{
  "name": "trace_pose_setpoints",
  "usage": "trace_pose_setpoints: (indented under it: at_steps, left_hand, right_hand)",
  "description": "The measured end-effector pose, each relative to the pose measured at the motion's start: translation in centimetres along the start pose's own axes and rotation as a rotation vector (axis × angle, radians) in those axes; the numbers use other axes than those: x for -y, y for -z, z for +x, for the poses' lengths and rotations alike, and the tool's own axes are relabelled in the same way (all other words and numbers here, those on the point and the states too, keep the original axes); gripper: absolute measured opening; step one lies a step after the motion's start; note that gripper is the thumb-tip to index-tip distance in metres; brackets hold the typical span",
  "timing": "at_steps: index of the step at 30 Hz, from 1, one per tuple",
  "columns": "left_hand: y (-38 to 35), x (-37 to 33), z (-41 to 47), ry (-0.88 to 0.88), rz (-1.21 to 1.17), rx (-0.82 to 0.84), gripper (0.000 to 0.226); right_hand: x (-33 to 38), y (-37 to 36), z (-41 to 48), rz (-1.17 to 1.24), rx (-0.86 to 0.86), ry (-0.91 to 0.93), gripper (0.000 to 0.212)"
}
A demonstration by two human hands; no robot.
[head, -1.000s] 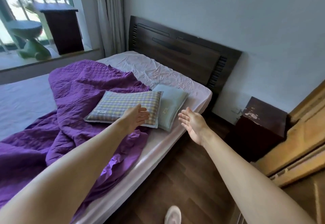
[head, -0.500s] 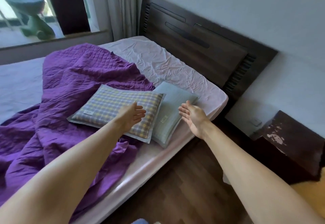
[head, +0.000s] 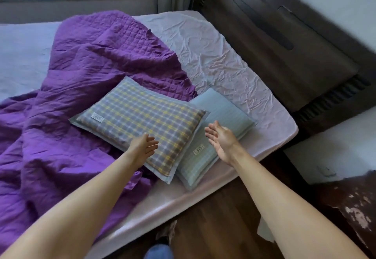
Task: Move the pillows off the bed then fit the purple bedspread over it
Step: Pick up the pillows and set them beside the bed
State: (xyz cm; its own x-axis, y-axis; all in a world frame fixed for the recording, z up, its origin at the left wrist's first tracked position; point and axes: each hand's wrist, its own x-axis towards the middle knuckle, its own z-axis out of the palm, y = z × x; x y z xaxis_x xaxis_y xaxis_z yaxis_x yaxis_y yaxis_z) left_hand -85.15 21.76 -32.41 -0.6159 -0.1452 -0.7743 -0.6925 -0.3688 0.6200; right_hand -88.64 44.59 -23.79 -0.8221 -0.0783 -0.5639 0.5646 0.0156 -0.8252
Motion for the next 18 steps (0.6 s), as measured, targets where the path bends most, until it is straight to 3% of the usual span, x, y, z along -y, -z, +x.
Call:
trace_pose_setpoints:
  at_steps: [9,12,15,18]
  left_hand:
    - [1.6,2.1,6.8,0.102,-0.144,-0.341,0.014]
    - [1.3,3.2,8.6,0.109,-0.179,-0.402,0.033]
    - [0.4,4.2,9.7,0.136,-0.223,-0.427,0.027]
    - [-0.2,5.6,11.9,0.157,-0.27,-0.467,0.051]
  right_hand:
    - [-1.6,-0.9,13.2,-0.228,0.033,-0.101,0.049]
    - [-1.9,-1.4,17.2,-0.412,0.093,-0.064,0.044]
    - [-1.8,-2.0,20.7,-0.633,0.134,0.002,0.044]
    - [-2.4,-2.5,25.1,-0.938,0.171,0.114,0.042]
